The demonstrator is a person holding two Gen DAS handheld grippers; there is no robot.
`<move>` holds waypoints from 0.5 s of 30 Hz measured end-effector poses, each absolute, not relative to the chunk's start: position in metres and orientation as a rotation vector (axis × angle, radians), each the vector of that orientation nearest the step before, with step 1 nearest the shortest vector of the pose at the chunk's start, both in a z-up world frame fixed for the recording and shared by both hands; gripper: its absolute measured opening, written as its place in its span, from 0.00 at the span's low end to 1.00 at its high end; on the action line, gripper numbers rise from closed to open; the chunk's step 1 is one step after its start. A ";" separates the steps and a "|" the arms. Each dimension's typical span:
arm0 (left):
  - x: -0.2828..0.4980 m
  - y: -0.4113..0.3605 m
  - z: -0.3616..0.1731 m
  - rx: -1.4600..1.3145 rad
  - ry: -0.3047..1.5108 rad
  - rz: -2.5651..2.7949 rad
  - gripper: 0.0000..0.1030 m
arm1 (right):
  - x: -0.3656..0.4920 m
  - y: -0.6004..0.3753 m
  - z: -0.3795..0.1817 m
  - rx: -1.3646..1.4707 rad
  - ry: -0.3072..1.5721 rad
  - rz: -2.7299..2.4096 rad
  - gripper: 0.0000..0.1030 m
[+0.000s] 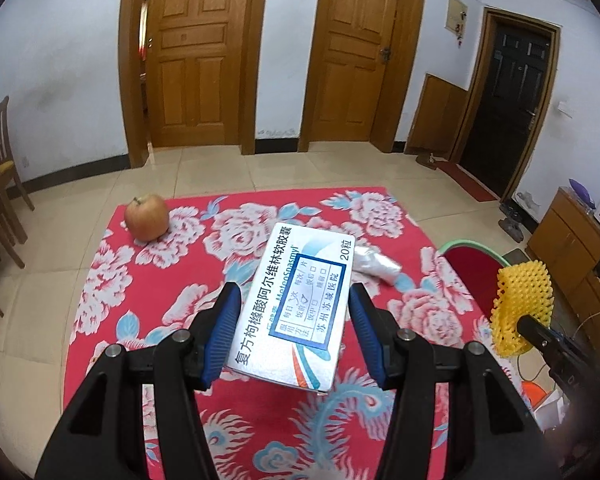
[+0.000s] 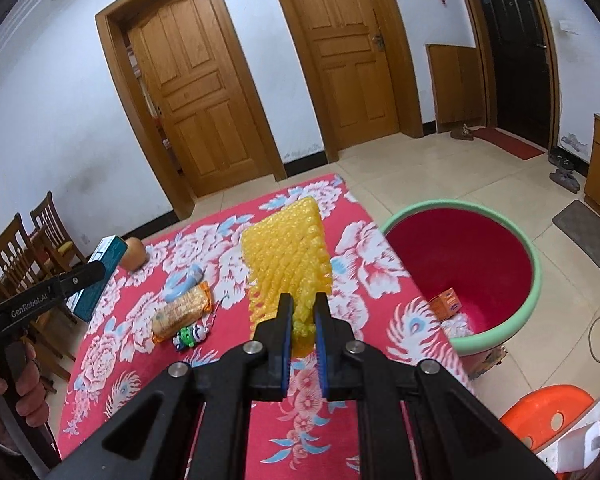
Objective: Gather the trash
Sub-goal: 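Carry the yellow net over the red tub and open the right gripper while the left carries the medicine box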
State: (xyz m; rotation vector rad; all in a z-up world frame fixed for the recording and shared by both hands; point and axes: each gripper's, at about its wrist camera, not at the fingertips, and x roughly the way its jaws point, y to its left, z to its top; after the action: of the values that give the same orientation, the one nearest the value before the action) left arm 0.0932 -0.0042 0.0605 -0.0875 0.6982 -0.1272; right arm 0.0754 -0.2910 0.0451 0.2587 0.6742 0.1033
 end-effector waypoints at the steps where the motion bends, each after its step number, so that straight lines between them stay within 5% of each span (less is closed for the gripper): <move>1: 0.093 -0.008 0.063 -0.083 0.694 -0.134 0.54 | 0.074 -0.294 0.047 0.262 0.667 0.098 0.11; 15: 0.115 -0.077 0.059 -0.011 0.715 -0.241 0.54 | 0.081 -0.346 0.041 0.336 0.656 0.009 0.12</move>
State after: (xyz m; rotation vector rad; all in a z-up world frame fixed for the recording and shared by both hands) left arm 0.1152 -0.0771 0.0588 -0.0105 0.7153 -0.2413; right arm 0.0810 -0.3463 0.0415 0.3359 0.6555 0.0087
